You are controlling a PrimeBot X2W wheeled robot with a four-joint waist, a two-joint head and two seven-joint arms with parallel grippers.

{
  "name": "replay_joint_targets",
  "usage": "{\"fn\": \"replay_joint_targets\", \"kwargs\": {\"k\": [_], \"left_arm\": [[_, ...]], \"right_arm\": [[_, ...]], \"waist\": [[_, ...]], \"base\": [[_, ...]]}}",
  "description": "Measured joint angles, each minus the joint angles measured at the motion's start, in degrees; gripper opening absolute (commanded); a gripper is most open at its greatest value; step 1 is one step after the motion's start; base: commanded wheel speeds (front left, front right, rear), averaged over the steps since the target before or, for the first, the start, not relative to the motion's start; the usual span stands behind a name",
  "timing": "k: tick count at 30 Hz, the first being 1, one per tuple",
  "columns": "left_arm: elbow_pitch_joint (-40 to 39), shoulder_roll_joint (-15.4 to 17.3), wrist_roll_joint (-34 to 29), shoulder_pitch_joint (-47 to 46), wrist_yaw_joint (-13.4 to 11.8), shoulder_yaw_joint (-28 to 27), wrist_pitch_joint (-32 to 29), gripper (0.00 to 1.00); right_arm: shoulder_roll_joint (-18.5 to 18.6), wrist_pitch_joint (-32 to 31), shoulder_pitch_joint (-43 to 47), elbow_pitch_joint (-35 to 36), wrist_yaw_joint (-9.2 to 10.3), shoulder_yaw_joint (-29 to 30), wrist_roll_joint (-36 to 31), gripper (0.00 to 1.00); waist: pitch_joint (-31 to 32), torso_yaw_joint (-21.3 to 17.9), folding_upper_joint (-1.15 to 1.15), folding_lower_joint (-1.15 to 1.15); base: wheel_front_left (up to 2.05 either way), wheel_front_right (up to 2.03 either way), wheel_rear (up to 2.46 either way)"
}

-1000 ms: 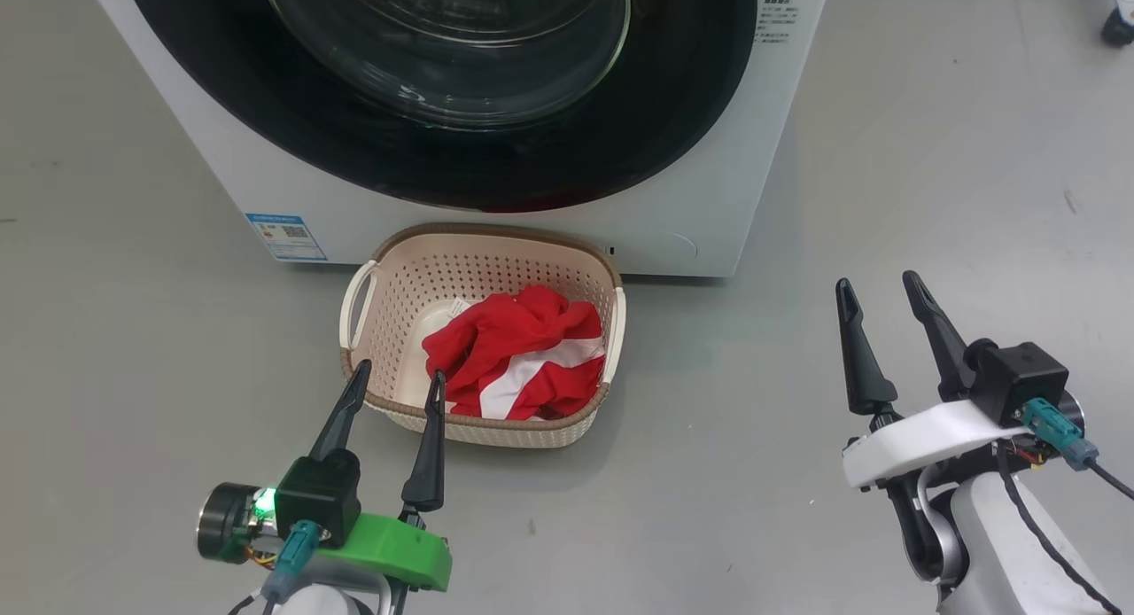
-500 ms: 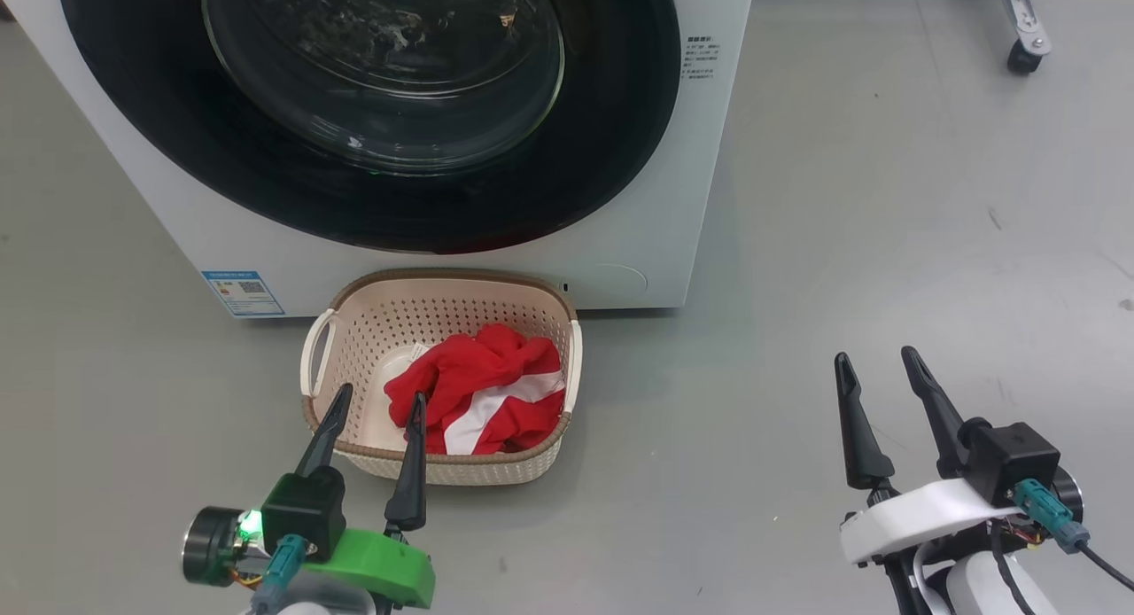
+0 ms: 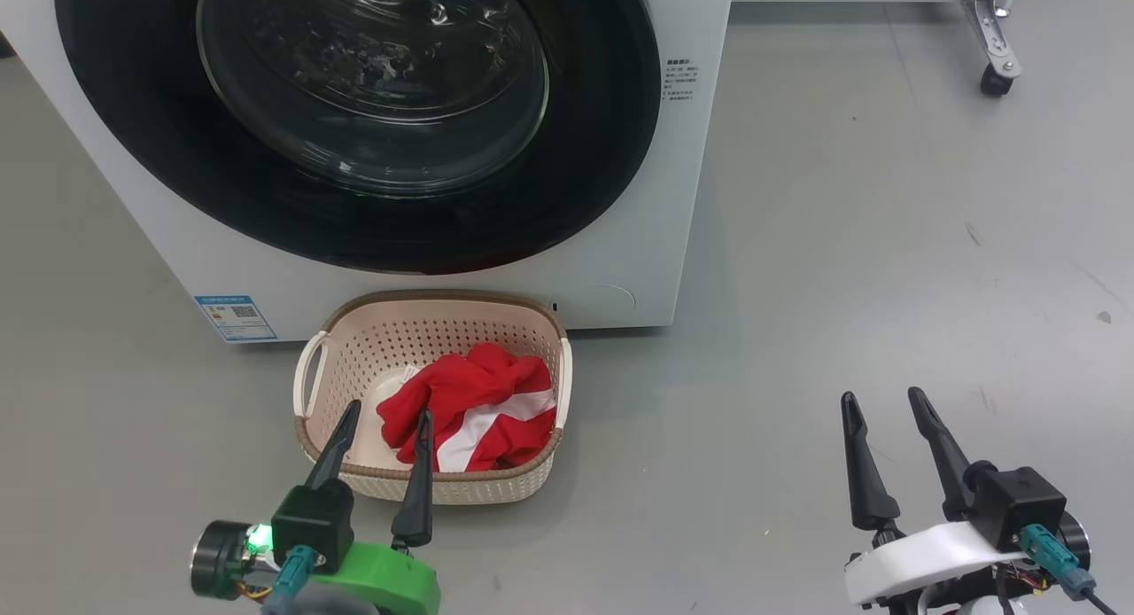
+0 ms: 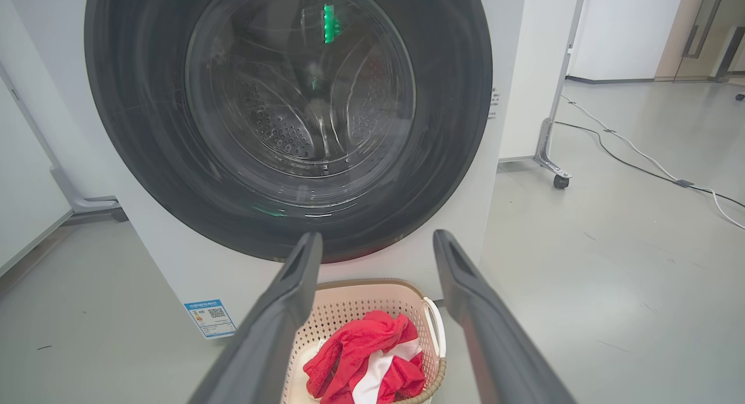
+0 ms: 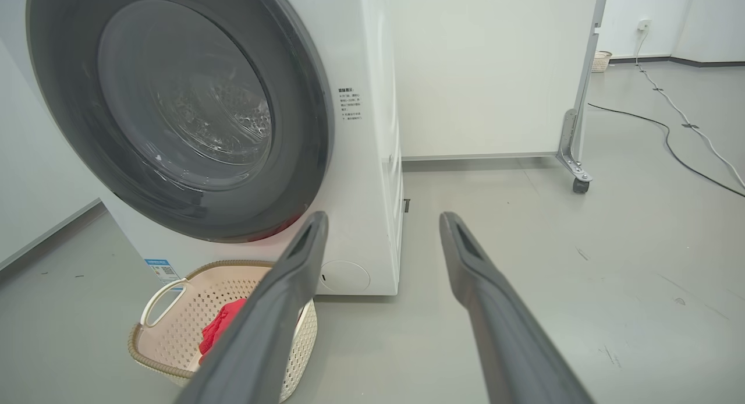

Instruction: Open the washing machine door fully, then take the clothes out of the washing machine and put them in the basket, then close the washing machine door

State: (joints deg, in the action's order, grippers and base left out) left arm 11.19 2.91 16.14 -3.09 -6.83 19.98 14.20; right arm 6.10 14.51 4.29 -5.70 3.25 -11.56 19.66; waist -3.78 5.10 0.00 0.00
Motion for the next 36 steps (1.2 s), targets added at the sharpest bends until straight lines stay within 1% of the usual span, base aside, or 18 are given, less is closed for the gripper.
{"fn": "replay_joint_targets", "kwargs": {"k": [20, 36], "left_arm": [[0.40, 0.01, 0.30, 0.76, 0.00, 0.46, -0.08, 1.00], [0.37, 0.02, 0.33, 0.77, 0.01, 0.55, -0.10, 1.00]], "right_arm": [[-0.90, 0.00, 3.70, 1.43, 0.01, 0.68, -1.22, 1.00], [-1.57, 0.00, 4.46, 2.03, -0.05, 1.11, -1.66, 1.00]], "waist": [[1.43, 0.51, 0.00, 0.00], [1.34, 0.44, 0.00, 0.00]], "base": [[0.00, 0.00, 0.00], [0.00, 0.00, 0.00]]}}
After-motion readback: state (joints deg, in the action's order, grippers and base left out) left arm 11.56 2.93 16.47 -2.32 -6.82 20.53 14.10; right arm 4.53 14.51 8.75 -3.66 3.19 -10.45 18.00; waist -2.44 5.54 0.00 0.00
